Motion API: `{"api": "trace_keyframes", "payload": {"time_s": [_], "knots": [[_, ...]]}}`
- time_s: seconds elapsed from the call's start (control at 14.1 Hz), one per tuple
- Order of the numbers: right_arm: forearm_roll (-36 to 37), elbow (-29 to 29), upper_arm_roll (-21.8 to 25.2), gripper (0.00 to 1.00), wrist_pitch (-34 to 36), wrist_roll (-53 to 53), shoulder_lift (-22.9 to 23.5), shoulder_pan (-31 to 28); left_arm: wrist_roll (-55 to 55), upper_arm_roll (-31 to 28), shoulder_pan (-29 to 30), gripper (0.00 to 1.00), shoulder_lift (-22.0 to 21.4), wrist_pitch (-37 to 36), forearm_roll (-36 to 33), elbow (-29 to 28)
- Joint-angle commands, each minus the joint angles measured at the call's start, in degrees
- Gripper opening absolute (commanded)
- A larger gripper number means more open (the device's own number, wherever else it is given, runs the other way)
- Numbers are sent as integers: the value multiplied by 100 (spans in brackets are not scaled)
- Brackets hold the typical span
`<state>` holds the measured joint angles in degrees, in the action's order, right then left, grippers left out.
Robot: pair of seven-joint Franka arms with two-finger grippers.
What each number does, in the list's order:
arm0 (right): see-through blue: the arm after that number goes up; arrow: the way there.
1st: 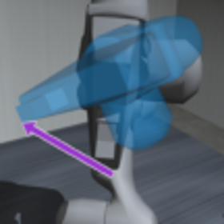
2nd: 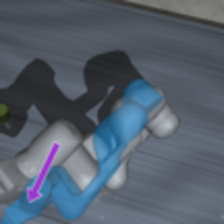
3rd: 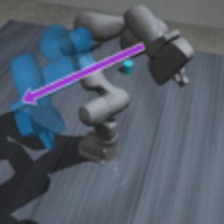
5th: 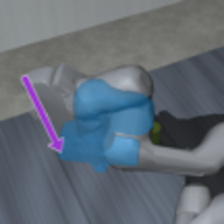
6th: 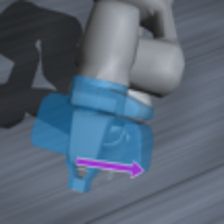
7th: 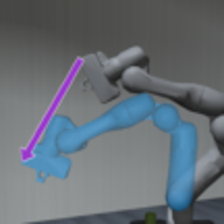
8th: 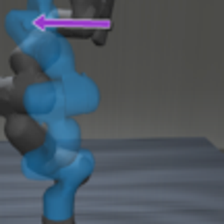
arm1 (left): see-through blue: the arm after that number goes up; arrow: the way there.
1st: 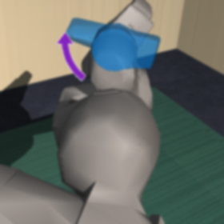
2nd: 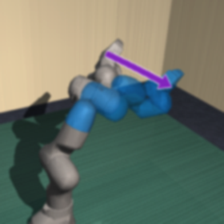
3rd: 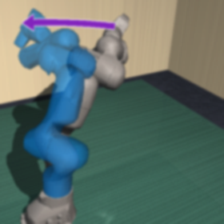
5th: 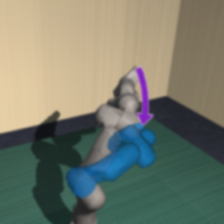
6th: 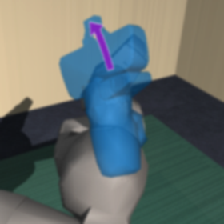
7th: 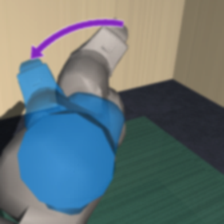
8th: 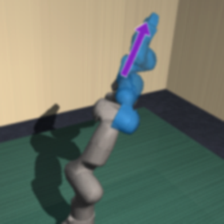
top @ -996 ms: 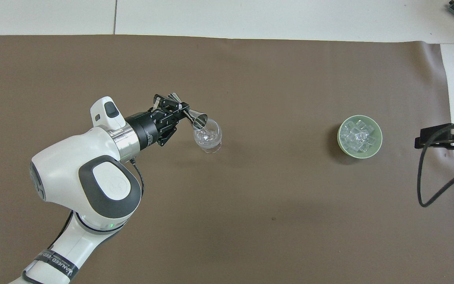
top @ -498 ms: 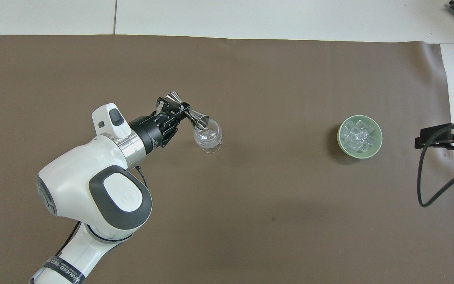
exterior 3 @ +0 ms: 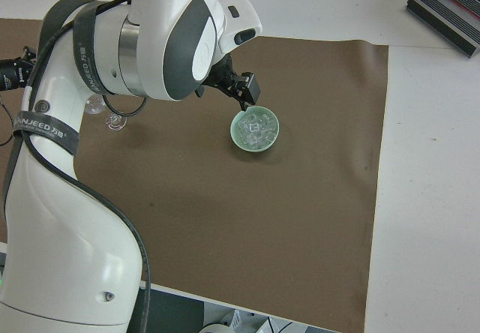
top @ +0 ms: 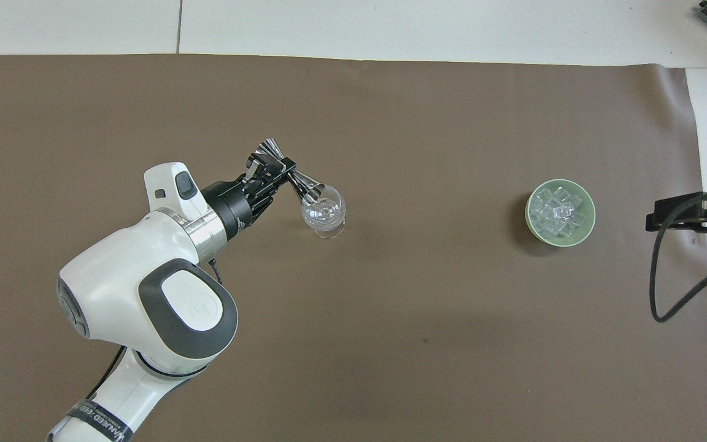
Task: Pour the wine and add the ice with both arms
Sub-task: 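Tilt the jigger over the wine glass with the left gripper to pour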
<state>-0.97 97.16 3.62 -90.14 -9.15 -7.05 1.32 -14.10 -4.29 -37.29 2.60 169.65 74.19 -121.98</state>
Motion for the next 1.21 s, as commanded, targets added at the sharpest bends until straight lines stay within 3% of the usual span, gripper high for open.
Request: {"api": "trace_keyframes", "payload": {"time_s": [0.0, 1.14], "knots": [[-61, 146, -19, 100, -39, 19, -138, -35, 232, -63, -103, 0, -225, 112, -80, -186], [-61, 146, -19, 100, -39, 19, -138, -35, 1647, -63, -314, 0, -181, 552, -80, -133]]}}
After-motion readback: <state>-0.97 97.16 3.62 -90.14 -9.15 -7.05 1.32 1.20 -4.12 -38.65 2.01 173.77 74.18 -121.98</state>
